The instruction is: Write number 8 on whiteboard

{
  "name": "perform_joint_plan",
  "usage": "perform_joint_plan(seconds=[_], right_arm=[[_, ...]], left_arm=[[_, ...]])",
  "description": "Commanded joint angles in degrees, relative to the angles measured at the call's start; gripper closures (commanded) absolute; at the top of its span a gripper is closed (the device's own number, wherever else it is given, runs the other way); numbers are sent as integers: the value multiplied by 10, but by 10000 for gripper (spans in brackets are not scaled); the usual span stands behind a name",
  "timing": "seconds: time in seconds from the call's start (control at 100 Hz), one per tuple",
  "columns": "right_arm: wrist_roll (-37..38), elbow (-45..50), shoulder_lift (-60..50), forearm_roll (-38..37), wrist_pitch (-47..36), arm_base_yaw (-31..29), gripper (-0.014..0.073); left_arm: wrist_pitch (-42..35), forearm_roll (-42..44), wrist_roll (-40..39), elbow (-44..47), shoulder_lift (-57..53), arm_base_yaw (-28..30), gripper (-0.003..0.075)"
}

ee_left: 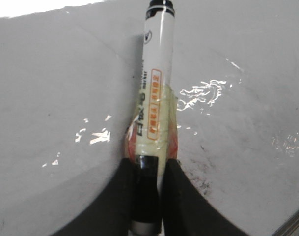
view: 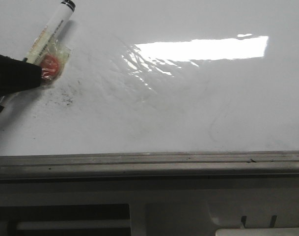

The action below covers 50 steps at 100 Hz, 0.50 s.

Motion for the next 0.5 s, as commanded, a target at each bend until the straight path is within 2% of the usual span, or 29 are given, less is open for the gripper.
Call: perform_joint_plan(seconds=[0.0,0.09,0.21,0.28,0.33,0.49], right_arm=[[-21,-34,46,-10,-48,53,655],[-50,-60,101,-10,-56,105,603],[-52,-116,176,-10,-56,174,388],[-52,-152,218,-10,-58,209,294],[-52,-177,246,-10,-60,234,269],[-52,-261,325,-10,-40,320,269]], left_arm=[[-32,32,-5,-17,-3,-3,741],[-33,90,-8,-18,-11,-16,741],[-37,148,-8,-18,-21,-45,741],[-38,184,-8,-18,-23,-60,741],[-45,205,-8,-18,-23,-71,741],[-84,266,-8,-18,-23,-95,741]])
